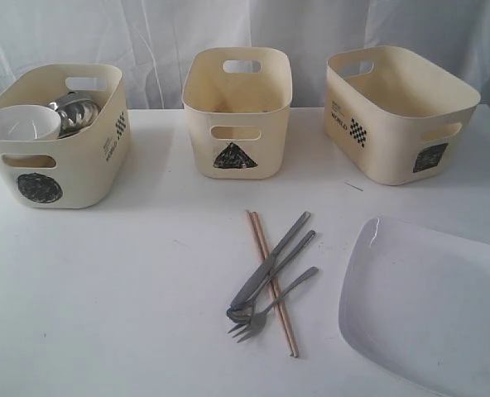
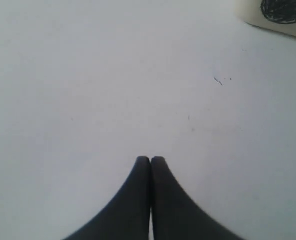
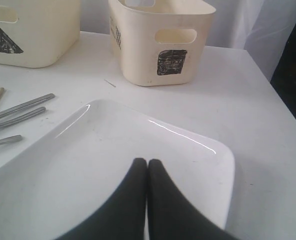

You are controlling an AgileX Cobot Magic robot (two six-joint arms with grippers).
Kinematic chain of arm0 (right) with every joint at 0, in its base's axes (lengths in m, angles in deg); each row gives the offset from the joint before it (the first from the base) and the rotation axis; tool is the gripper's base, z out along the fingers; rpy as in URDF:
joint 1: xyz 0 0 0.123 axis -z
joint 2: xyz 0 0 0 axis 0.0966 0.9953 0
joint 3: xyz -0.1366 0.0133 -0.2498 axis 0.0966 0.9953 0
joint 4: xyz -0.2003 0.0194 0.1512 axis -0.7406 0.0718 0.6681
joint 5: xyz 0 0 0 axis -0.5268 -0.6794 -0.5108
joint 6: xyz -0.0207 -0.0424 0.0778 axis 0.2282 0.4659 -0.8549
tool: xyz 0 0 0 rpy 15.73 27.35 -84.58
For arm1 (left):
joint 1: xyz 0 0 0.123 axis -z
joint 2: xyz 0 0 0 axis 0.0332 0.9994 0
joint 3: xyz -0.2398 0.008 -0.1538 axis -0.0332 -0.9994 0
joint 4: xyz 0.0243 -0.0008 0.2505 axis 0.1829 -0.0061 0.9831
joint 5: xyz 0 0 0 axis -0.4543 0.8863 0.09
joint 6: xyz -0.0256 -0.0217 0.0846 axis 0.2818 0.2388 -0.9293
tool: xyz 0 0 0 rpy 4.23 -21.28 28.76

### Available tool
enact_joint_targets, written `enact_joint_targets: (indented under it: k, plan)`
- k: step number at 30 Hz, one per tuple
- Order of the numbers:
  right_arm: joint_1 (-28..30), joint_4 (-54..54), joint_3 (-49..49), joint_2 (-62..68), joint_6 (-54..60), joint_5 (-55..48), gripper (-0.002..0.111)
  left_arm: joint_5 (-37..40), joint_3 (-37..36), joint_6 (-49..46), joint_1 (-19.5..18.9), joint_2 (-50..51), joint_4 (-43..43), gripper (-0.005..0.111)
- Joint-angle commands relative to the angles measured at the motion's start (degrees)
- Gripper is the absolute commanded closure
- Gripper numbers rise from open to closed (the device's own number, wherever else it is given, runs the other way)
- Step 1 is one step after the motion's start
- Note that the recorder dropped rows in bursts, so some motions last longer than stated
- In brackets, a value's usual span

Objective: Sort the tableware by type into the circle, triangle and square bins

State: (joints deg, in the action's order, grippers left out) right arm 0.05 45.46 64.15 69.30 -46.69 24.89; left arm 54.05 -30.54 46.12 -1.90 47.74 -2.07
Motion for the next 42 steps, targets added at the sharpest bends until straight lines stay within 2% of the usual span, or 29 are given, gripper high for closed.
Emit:
enact_joint_targets:
  k: [1, 7, 23, 25, 28, 31, 35, 37, 39, 42]
  plan:
    - [0.2, -0.4, -0.1, -0.3, 0.0, 0.1, 0.108, -1.1, -3.5, -8.9, 0.0, -7.3, -6.1, 0.106]
    - [0.2, -0.4, -0.1, -0.3, 0.0, 0.1, 0.108, -1.4, -3.5, -11.7, 0.1, -7.3, -6.0, 0.106]
    - [0.2, -0.4, -0.1, -0.3, 0.0, 1.1, 0.108, -1.5, -3.5, -11.7, 0.1, -7.3, -6.0, 0.106]
    - [0.2, 3.7, -0.1, -0.3, -1.1, 5.0, 0.108, -1.5, -3.5, -11.7, 0.1, -7.3, -6.0, 0.106]
    - [0.2, 24.3, -0.1, -0.3, -11.7, 15.3, 0.108, -1.5, -3.5, -11.7, 0.1, -7.3, -6.0, 0.106]
    - [0.2, 43.5, -0.1, -0.3, -21.6, 31.3, 0.108, -1.5, -3.5, -11.7, 0.1, -7.3, -6.0, 0.106]
    - [0.2, 53.1, -0.1, -0.3, -23.9, 53.4, 0.108, -1.5, -3.5, -11.7, 0.1, -7.3, -6.0, 0.106]
    - [0.2, 58.3, -0.1, -0.3, -24.4, 61.2, 0.108, -1.5, -3.5, -11.7, 0.1, -7.3, -6.0, 0.106]
    - [0.2, 59.3, -0.1, -0.3, -30.2, 66.0, 0.108, -1.5, -3.5, -11.7, 0.1, -7.3, -6.0, 0.106]
    - [0.2, 55.8, -1.3, -0.3, -46.2, 64.9, 0.108, -1.5, -3.5, -11.7, 0.1, -7.3, -6.0, 0.106]
